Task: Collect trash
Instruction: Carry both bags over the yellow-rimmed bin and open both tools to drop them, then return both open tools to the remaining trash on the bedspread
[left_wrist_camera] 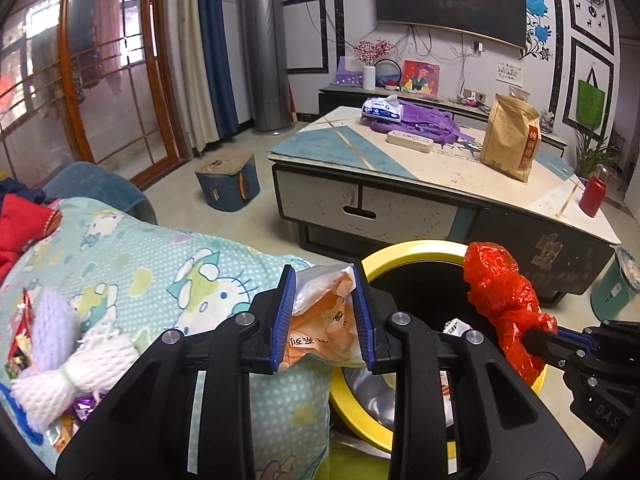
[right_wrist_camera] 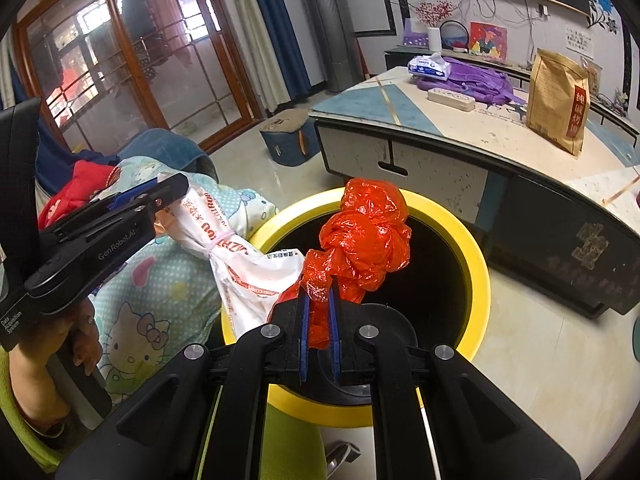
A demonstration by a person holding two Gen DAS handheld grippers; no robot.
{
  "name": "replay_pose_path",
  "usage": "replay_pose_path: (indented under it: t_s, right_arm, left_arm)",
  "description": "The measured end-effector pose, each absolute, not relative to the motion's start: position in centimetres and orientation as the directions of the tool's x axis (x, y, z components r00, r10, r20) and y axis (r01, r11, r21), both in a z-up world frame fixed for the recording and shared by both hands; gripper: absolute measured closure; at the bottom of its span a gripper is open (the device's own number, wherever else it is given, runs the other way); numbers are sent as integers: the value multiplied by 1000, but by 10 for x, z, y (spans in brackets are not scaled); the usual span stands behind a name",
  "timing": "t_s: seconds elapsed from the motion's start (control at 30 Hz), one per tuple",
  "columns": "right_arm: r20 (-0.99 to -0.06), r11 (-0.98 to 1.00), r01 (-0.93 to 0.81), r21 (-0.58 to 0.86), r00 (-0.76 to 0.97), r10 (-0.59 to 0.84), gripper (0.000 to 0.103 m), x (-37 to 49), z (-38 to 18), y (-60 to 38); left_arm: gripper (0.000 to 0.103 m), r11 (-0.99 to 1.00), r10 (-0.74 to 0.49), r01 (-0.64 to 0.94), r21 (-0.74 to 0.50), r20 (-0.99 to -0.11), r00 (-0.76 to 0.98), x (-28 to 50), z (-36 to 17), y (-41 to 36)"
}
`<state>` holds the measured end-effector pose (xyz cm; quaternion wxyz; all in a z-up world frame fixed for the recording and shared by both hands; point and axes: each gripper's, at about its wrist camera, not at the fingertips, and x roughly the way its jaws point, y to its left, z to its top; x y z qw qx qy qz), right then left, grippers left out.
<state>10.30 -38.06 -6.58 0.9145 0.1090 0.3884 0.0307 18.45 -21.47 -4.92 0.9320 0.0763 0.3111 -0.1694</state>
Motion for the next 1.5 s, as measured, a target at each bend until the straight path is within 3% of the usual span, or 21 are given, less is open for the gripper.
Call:
replay_pose_path:
  t_s: [0.1,0.2,0.27,0.33,0.43,0.5,0.57,0.7,1.1,1.5]
  right_arm:
    - [-714,974,41,221,687,133,91,105,-68,-382]
    - [-718,973,58,222,685,123,75,105,-70,-384]
    - [-718,973,72,220,688,111,65,104,-70,-386]
    - [-714,973,82,218,693,101,61,104,-69,-388]
    - [-709,973,89,215,699,92,54,103,-67,-389]
    - [-703,973,89,212,705,89,52,101,-65,-389]
    - [-698,973,88,211,711,87,48,101,-64,-388]
    - [-680,974,76,215,728,93,44,98,-59,-386]
    - [-563,980,-37,197,814,144,36,82,-28,-359]
    - [-516,974,-180,140,826,226,31,75,-12,-313]
  left_arm:
    - [77,930,-280,367,17,-614,738,190,-51,-215]
    - [72,927,-296,375,-2,-616,730,191,-52,-215]
    - [62,922,-311,387,-10,-616,724,190,-52,-216]
    - [58,917,-326,397,-23,-616,717,188,-52,-216]
    - [43,914,-348,402,-52,-609,713,186,-49,-212]
    - [37,917,-348,394,-59,-601,720,183,-45,-209]
    - [23,921,-348,384,-70,-591,727,179,-41,-204]
    - [12,928,-346,362,-89,-565,749,168,-31,-189]
    - [11,963,-263,255,-87,-504,823,139,-9,-140]
    - [11,985,-164,121,-125,-446,880,118,8,-73]
